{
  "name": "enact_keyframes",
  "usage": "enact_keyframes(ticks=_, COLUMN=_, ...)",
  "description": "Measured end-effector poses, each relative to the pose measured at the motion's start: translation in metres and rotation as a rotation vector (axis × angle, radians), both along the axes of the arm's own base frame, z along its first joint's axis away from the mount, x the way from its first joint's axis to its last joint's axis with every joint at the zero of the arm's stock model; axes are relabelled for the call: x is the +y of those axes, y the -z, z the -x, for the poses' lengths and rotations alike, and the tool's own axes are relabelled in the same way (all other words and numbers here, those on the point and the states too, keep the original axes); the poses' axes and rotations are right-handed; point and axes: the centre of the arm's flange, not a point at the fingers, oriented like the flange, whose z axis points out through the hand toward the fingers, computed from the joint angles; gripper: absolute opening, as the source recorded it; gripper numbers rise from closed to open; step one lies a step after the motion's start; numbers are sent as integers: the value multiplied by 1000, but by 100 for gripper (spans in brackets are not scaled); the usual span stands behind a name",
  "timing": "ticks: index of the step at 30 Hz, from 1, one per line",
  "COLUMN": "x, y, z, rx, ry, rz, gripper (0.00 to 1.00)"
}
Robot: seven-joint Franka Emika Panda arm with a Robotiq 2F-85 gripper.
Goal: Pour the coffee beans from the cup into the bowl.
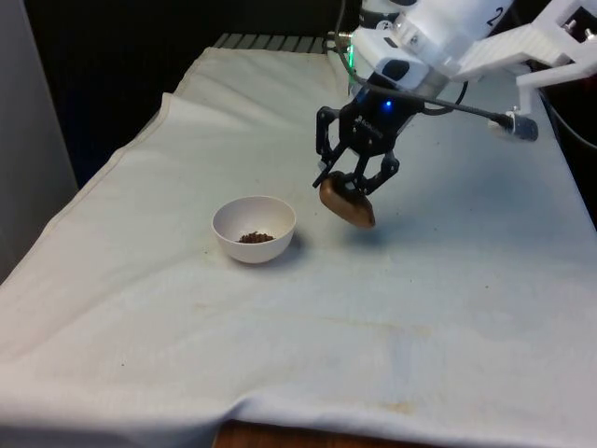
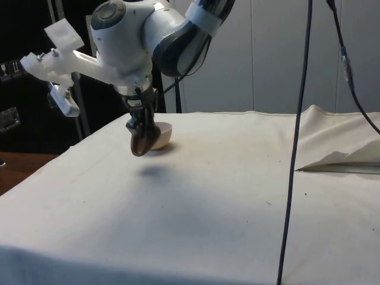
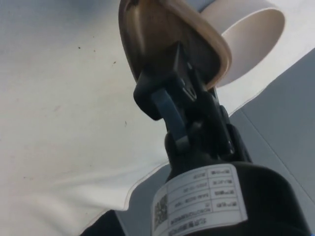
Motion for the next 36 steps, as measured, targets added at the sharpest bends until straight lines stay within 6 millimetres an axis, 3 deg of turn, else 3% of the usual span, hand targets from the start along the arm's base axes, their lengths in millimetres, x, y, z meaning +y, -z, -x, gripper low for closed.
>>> enact_keyframes(ticks=36, x=-27, y=11, z=-3, rx=14, ry=47, rz=-192, gripper=3)
